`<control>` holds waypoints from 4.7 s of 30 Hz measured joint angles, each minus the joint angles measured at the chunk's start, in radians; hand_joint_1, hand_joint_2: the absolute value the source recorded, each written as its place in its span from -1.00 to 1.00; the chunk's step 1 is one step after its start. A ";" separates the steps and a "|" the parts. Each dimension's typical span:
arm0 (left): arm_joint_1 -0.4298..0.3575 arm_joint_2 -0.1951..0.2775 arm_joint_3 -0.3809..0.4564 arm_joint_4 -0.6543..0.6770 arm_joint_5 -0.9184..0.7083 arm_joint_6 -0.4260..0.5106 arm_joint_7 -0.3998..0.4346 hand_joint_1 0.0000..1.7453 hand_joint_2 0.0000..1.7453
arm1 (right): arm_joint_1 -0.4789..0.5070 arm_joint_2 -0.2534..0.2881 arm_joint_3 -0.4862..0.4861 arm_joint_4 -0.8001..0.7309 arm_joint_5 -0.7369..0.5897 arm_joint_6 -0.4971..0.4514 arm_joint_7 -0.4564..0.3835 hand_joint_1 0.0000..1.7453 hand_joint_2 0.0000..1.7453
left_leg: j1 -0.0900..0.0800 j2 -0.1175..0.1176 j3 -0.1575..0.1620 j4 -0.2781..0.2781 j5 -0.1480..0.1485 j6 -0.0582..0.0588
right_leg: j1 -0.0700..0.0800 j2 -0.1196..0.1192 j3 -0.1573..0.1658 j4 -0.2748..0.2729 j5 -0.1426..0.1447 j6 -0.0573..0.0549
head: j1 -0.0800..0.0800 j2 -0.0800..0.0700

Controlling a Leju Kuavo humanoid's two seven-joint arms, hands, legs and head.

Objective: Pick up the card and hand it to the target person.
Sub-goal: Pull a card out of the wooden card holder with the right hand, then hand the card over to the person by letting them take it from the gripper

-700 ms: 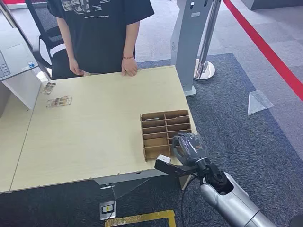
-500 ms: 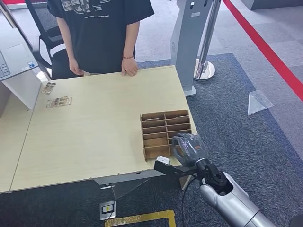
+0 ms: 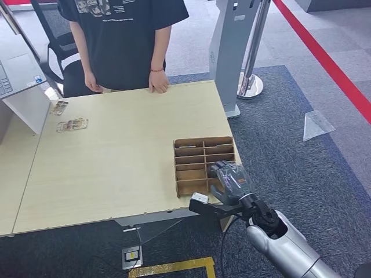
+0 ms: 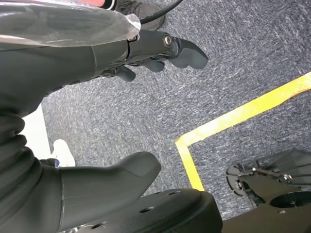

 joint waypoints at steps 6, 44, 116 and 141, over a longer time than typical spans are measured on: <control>0.000 0.000 0.000 0.000 0.002 0.000 0.003 -1.00 1.00 | 0.000 0.000 0.000 -0.001 -0.010 -0.001 -0.009 -0.38 1.00 | 0.000 0.000 0.000 0.000 0.000 0.000 | 0.000 0.000 0.000 0.000 0.000 0.000 | 0.000 0.000; 0.003 -0.001 0.000 0.000 0.016 0.001 0.016 -1.00 1.00 | 0.026 -0.044 -0.072 -0.054 0.061 0.013 0.055 1.00 1.00 | 0.000 0.000 0.000 0.000 0.000 0.000 | 0.000 0.000 0.000 0.000 0.000 0.000 | 0.000 0.000; -0.010 -0.011 -0.019 0.000 -0.020 0.011 -0.019 -1.00 1.00 | -0.650 0.075 0.134 0.404 0.006 -0.219 0.056 0.26 1.00 | 0.000 -0.002 -0.003 0.001 0.001 -0.001 | 0.000 -0.003 -0.001 0.001 0.001 0.000 | 0.000 0.000; 0.007 -0.005 -0.025 0.000 0.003 0.006 -0.019 -1.00 1.00 | -0.386 -0.086 -0.002 -0.022 -0.192 -0.028 0.132 -1.00 1.00 | 0.000 0.000 0.000 0.002 0.000 0.000 | 0.000 0.000 -0.001 0.000 0.001 0.000 | 0.000 0.000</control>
